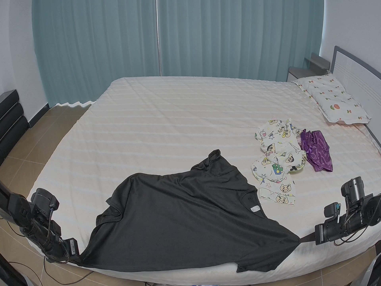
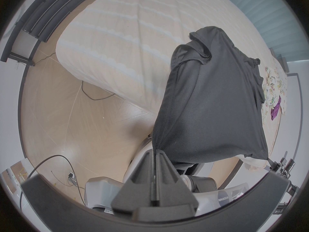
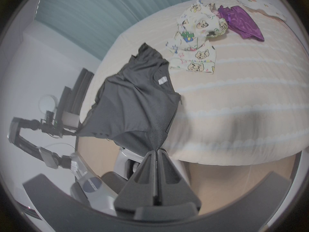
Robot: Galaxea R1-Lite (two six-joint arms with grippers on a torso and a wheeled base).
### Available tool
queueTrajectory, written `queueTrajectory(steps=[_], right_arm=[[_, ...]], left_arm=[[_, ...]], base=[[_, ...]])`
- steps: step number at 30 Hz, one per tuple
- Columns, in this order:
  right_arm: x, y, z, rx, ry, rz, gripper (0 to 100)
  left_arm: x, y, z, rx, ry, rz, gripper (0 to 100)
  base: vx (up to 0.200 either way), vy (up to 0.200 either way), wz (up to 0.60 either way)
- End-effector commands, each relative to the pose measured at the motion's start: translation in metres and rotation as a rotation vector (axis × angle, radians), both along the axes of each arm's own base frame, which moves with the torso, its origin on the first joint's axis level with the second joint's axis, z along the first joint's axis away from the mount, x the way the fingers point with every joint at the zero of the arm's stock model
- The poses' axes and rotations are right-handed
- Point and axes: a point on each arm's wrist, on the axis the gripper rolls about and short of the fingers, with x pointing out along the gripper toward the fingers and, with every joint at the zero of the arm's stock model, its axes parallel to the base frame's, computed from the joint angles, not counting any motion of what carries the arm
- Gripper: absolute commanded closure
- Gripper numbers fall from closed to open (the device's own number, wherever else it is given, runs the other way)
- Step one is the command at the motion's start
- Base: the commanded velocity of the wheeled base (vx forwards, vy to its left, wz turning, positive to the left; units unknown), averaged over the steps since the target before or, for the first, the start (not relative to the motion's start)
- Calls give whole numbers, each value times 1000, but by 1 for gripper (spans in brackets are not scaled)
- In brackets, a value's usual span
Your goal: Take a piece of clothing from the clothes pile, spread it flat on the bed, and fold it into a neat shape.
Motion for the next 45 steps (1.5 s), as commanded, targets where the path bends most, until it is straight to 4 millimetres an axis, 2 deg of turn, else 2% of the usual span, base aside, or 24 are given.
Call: queueTrajectory(steps=[1, 2, 4, 9, 15, 21, 25, 30, 33, 45], right_arm=[[5, 1, -21, -21, 89, 17, 0], [10, 6, -27, -33, 89, 37, 0], [13, 6, -28, -39, 68, 36, 0], [17, 6, -23, -32, 19, 25, 0], [26, 7, -15, 1, -37, -37, 0], [33, 19, -10, 51, -83, -95, 0], [35, 28, -11, 35, -85, -136, 0], [33, 36, -8, 39, -91, -154, 0], [32, 36, -5, 49, -94, -163, 0], [26, 36, -5, 51, -86, -171, 0]], left_arm=[[3, 0, -10, -3, 58, -6, 0], [4, -2, -15, 0, 82, -27, 0], [5, -2, -15, -1, 78, -29, 0], [10, -2, -11, -7, 52, -23, 0], [21, 1, 11, -64, -90, 5, 0], [28, 0, 17, -126, -113, 62, 0], [23, 4, 16, -212, -111, 70, 0], [18, 7, 13, -224, -96, 91, 0], [16, 9, 13, -225, -96, 98, 0], [4, 7, 14, -225, -95, 98, 0]], base=[[0, 0, 0], [0, 0, 0], [0, 0, 0], [0, 0, 0], [0, 0, 0], [0, 0, 0], [0, 50, 0], [0, 200, 0], [0, 200, 0], [0, 0, 0]])
